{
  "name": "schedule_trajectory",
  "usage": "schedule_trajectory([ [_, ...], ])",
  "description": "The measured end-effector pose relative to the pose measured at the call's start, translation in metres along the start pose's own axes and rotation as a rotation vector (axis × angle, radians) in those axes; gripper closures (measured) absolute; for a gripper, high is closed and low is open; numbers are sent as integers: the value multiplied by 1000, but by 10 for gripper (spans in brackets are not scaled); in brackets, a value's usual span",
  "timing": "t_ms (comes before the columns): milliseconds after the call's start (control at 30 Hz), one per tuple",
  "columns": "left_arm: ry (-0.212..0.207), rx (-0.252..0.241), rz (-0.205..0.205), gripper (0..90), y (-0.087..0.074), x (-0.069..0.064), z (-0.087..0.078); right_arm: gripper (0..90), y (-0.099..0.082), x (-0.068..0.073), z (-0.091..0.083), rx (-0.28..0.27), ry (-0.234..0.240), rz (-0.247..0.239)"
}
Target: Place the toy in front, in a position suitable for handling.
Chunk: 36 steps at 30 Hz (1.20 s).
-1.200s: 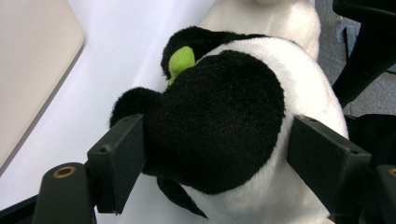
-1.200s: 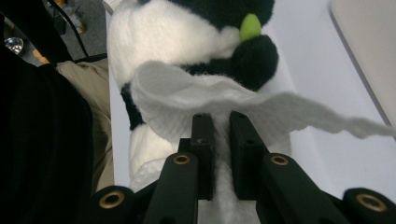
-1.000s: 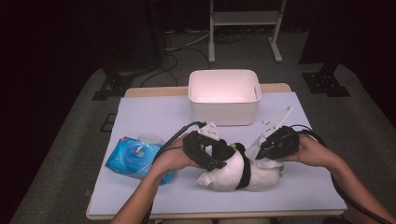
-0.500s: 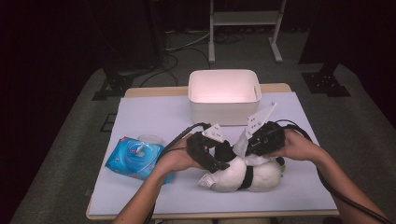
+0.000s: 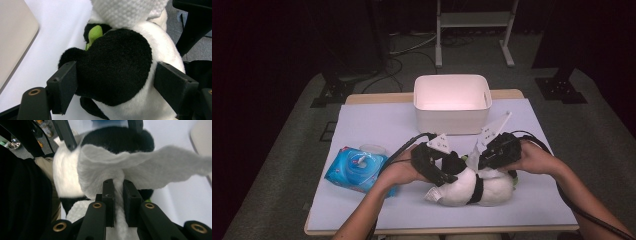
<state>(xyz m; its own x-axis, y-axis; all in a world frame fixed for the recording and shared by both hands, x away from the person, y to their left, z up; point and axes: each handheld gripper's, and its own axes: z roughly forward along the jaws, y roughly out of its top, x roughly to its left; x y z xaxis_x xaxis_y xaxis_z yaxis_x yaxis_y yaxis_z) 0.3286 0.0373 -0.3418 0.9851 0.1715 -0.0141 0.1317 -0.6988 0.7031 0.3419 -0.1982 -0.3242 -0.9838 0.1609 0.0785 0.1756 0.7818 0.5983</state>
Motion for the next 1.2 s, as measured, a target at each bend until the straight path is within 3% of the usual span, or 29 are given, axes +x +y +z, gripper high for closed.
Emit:
schedule_trajectory([
  [200,1,-7,3,212,0,1,1,806,-6,2,-2,7,-4,11],
  [467,3,-15,1,211,1,1,1,806,18,6,-2,-25,4,-32],
  [567,-2,-23,-5,208,-1,1,0,807,23,6,1,-3,-1,-51],
  [833,2,-33,-12,178,-5,0,-6,807,0,6,0,56,-21,-19],
  [1200,-4,-92,-29,126,-7,-8,-13,806,-17,5,-7,29,-23,24],
])
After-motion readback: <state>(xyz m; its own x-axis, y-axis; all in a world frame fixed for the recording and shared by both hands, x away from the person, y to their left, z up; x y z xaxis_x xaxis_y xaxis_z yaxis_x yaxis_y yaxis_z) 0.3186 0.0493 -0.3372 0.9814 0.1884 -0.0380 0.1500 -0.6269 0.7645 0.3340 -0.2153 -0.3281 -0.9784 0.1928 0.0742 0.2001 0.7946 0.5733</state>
